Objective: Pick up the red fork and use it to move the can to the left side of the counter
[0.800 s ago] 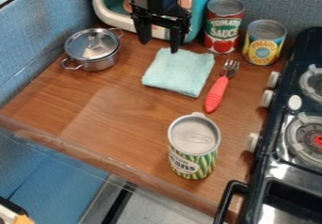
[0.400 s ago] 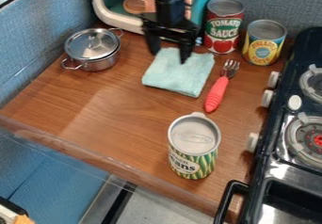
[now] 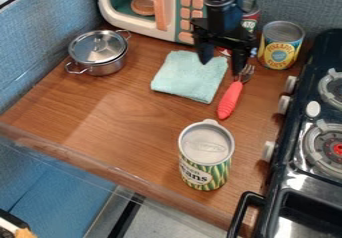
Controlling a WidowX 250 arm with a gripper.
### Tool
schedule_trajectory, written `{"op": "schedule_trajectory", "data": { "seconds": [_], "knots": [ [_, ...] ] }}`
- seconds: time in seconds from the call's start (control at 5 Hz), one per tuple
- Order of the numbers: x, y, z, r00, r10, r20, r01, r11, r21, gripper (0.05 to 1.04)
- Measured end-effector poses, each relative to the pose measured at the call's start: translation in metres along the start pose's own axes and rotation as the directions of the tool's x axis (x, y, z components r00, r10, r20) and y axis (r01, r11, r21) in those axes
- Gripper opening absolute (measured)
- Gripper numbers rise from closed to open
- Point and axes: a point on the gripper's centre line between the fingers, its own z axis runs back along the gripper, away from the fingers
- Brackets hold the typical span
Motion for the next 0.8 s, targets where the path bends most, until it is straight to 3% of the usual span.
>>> {"op": "schedule_trajectory", "data": {
  "seconds": [0.2, 0.6, 0.8],
  "knots": [
    [0.011, -0.027, -0.003, 0.999, -0.039, 0.011, 0.039, 0.999, -0.011, 0.999],
    [0.002, -0.033, -0.013, 1.000, -0.006, -0.013, 0.006, 1.000, -0.011, 0.998],
    [-0.008, -0.030, -0.036, 0.996, 0.005, -0.092, -0.006, 1.000, -0.007, 0.999]
  ]
}}
